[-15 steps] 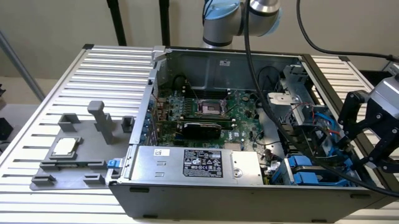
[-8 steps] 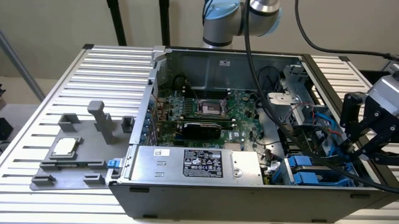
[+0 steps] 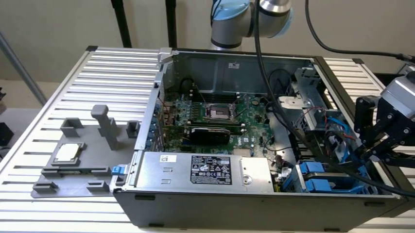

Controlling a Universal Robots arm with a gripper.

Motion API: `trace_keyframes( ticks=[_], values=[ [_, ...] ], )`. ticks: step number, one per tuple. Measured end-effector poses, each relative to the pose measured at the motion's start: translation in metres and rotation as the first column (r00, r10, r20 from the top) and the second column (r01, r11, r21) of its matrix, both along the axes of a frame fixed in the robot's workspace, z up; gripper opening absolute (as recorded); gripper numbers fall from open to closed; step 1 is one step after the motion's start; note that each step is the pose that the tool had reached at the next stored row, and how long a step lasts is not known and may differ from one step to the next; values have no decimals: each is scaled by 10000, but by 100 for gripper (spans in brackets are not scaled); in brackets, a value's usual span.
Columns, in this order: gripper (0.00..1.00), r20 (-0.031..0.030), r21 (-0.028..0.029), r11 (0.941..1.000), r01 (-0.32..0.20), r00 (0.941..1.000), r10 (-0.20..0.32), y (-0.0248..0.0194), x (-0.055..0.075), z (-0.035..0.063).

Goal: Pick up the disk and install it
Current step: 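Insert the first disk wire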

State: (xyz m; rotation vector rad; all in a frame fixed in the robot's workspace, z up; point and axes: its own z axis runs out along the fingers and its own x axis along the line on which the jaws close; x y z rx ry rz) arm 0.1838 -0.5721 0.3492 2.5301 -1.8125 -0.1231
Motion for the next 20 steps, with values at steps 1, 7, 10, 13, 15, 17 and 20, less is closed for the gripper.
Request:
trace_keyframes(
  ticks=[1,7,10,13,15,17,20],
  values=[
    [16,2,0,10000,-15,10000,15,3,0,1],
    [16,1,1,10000,-26,10000,26,5,-174,27],
    [16,2,-1,10000,-27,10000,27,5,-308,28],
    [16,1,-1,10000,-13,10000,13,5,-423,28],
    [16,1,-1,10000,60,10000,-60,4,-453,28],
    [16,1,-2,9996,276,9996,-276,5,-454,28],
    [16,1,-3,9970,776,9970,-776,5,-455,27]
  ],
)
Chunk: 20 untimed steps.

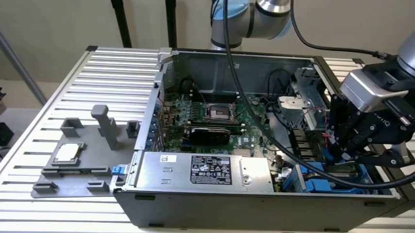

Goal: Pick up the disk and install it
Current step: 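Insert the first disk wire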

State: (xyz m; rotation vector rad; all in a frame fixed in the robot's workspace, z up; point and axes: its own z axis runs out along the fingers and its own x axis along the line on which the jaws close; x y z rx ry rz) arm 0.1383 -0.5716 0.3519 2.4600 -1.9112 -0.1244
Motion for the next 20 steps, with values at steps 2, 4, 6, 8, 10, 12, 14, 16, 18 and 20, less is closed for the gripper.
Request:
trace_keyframes(
  ticks=[2,4,6,8,10,12,14,16,18,20],
  values=[
    [16,0,-1,9994,340,9994,-340,0,0,0],
    [16,0,-2,9977,684,9977,-684,0,0,-1],
    [16,1,-2,9948,1022,9948,-1022,0,0,-2],
    [16,0,-1,9905,1373,9905,-1373,0,0,-7],
    [16,1,-3,9853,1709,9853,-1709,-1,0,-15],
    [16,0,-1,9800,1990,9800,-1990,0,0,-30],
    [16,3,-1,9756,2195,9756,-2195,-3,0,-50],
    [16,5,-3,9722,2341,9722,-2341,-7,0,-65],
    [16,6,-2,9694,2455,9694,-2455,-12,0,-77],
    [16,5,-1,9677,2521,9677,-2521,-17,9,-79]
  ],
)
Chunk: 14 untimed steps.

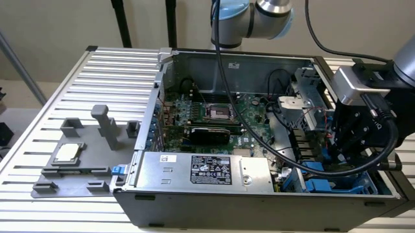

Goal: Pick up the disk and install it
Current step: 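Insert the first disk wire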

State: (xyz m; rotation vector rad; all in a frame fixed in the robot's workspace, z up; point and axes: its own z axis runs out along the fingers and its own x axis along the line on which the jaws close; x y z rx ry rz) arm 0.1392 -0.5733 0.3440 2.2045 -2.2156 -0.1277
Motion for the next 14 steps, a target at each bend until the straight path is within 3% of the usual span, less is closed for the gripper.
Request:
trace_keyframes(
  ticks=[9,14],
  values=[
    [16,-9,0,9999,109,9999,-109,-37,113,0],
    [16,-17,0,9999,162,9999,-162,-91,142,0]
  ],
)
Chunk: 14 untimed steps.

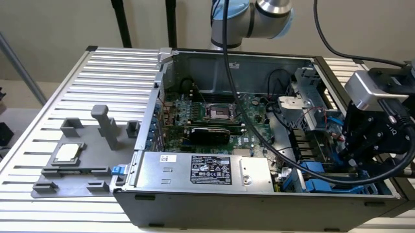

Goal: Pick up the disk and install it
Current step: 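Insert the first disk wire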

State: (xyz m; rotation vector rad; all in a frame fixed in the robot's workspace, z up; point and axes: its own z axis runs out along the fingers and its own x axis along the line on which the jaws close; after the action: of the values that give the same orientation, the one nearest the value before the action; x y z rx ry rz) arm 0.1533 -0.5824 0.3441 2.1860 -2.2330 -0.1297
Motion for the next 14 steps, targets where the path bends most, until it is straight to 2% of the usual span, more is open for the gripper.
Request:
trace_keyframes(
  ticks=[2,8,14],
  values=[
    [16,1,-2,10000,29,10000,-29,-18,1,-1],
    [16,20,0,10000,42,10000,-42,-18,0,-9],
    [16,119,0,10000,44,9999,-44,3,-5,-14]
  ],
)
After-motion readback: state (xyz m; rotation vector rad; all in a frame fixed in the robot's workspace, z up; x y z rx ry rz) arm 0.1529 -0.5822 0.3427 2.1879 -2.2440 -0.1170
